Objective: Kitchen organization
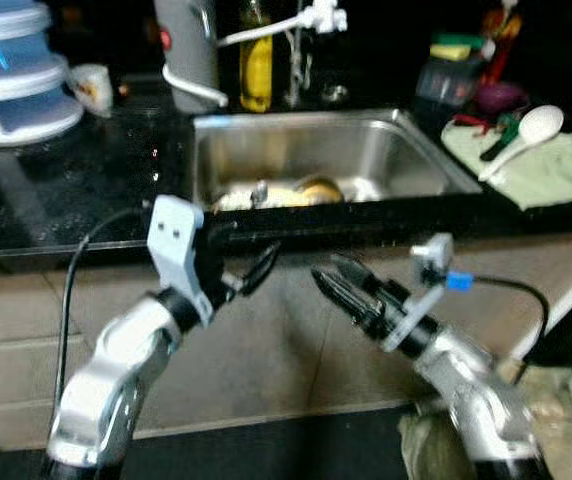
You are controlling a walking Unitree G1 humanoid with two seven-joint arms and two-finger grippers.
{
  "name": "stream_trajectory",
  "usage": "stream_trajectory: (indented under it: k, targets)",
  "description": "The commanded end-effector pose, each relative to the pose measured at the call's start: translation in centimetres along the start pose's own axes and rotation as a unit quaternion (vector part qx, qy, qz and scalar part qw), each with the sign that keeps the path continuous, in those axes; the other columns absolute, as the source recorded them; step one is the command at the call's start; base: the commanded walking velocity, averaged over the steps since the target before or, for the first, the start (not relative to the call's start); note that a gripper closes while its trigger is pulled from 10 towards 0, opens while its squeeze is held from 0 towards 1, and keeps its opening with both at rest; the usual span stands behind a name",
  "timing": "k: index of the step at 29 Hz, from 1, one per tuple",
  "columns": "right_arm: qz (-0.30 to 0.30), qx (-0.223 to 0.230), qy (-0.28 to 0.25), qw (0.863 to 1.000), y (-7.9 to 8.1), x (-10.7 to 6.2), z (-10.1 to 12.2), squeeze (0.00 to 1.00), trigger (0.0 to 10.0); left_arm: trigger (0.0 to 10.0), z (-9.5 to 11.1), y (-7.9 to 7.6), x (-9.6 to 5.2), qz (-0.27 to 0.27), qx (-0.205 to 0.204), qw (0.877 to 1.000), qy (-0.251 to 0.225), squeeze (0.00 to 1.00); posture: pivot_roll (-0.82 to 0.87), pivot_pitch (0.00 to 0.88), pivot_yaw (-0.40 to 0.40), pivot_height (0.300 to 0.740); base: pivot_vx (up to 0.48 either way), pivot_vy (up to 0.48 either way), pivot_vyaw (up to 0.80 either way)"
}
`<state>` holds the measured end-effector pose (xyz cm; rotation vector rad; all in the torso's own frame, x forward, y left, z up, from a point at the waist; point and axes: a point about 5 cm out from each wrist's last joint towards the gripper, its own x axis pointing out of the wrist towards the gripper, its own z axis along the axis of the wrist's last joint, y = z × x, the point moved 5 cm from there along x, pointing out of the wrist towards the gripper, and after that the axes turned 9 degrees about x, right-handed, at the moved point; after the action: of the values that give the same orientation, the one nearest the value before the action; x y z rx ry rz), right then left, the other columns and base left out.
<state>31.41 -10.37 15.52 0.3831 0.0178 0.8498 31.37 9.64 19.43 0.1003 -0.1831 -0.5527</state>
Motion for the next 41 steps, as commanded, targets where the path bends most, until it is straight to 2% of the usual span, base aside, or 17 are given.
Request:
stream_trajectory:
  k: [1, 2, 3, 6, 7, 8, 9, 13, 15, 17, 23, 33, 41]
  targets:
    - [-0.024, -0.013, 0.044, 0.999, -0.5, -0.5, -2.7, 0.0, 10.0, 10.0, -3.6, -0.7, -0.8, 0.0, 0.01, 0.998, 0.054, 0.0, -0.01, 0.0, -0.009, 0.74, 0.0, 0.0, 0.0]
    - [-0.028, -0.023, 0.058, 0.998, -0.5, -0.6, -3.5, 0.0, 10.0, 10.0, -4.9, -0.9, -1.2, 0.003, 0.017, 0.997, 0.073, 0.0, -0.01, 0.0, -0.009, 0.74, 0.0, 0.0, 0.0]
    - [-0.028, -0.023, 0.058, 0.998, -0.5, -0.6, -3.5, 0.0, 10.0, 10.0, -4.9, -0.9, -1.2, 0.003, 0.017, 0.997, 0.073, 0.0, -0.01, 0.0, -0.009, 0.74, 0.0, 0.0, 0.0]
    - [-0.025, -0.037, 0.096, 0.994, 0.1, -0.9, -6.0, 0.0, 10.0, 10.0, -9.5, -2.5, -3.1, 0.004, 0.023, 0.989, 0.143, 0.0, -0.01, 0.0, -0.005, 0.74, 0.0, 0.0, 0.26]
    - [-0.025, -0.037, 0.096, 0.994, 0.1, -0.9, -6.0, 0.0, 10.0, 10.0, -9.5, -2.5, -3.1, 0.004, 0.023, 0.989, 0.143, 0.0, -0.01, 0.0, -0.005, 0.74, 0.0, 0.0, 0.79]
    - [-0.017, -0.044, 0.11, 0.993, 0.5, -1.0, -6.8, 0.0, 10.0, 10.0, -10.8, -3.1, -3.8, 0.006, 0.021, 0.987, 0.162, 0.0, -0.01, 0.0, -0.005, 0.74, 0.0, 0.0, 0.79]
    - [-0.009, -0.043, 0.112, 0.993, 0.8, -1.0, -7.1, 0.0, 10.0, 10.0, -11.0, -3.0, -4.0, 0.022, 0.007, 0.987, 0.157, 0.0, -0.01, 0.0, -0.005, 0.74, 0.0, 0.0, 0.79]
    - [-0.005, -0.04, 0.11, 0.993, 0.9, -1.0, -7.1, 0.0, 10.0, 10.0, -11.0, -2.8, -4.1, 0.033, -0.003, 0.988, 0.15, 0.0, -0.01, 0.0, -0.005, 0.74, 0.0, 0.0, 0.79]
    - [0.004, -0.033, 0.109, 0.993, 0.9, -0.8, -7.3, 0.0, 10.0, 10.0, -10.9, -1.7, -3.6, 0.059, -0.026, 0.988, 0.138, 0.0, 0.0, 0.0, -0.008, 0.74, 0.0, 0.0, 0.79]
    - [0.009, -0.031, 0.111, 0.993, 1.0, -0.6, -7.6, 0.0, 10.0, 10.0, -11.1, -1.4, -3.3, 0.065, -0.031, 0.989, 0.131, 0.0, 0.0, 0.0, -0.008, 0.74, 0.0, 0.0, 0.79]
    - [0.016, -0.024, 0.105, 0.994, 1.1, -0.4, -7.7, 0.0, 10.0, 10.0, -11.4, -1.6, -3.0, 0.065, -0.02, 0.99, 0.124, 0.0, 0.01, 0.0, -0.011, 0.74, 0.0, 0.0, 0.79]
    - [0.035, -0.004, 0.097, 0.995, 1.6, -0.3, -7.7, 0.0, 10.0, 10.0, -11.7, -1.2, -2.2, 0.065, -0.049, 0.99, 0.118, 0.0, -0.01, 0.0, 0.003, 0.74, 0.0, 0.0, 0.79]
    - [0.034, 0.005, 0.084, 0.996, 1.4, -0.2, -7.3, 0.0, 10.0, 10.0, -11.6, -0.6, -2.0, 0.076, -0.051, 0.989, 0.112, 0.0, 0.0, 0.0, 0.007, 0.74, 0.0, 0.0, 0.79]
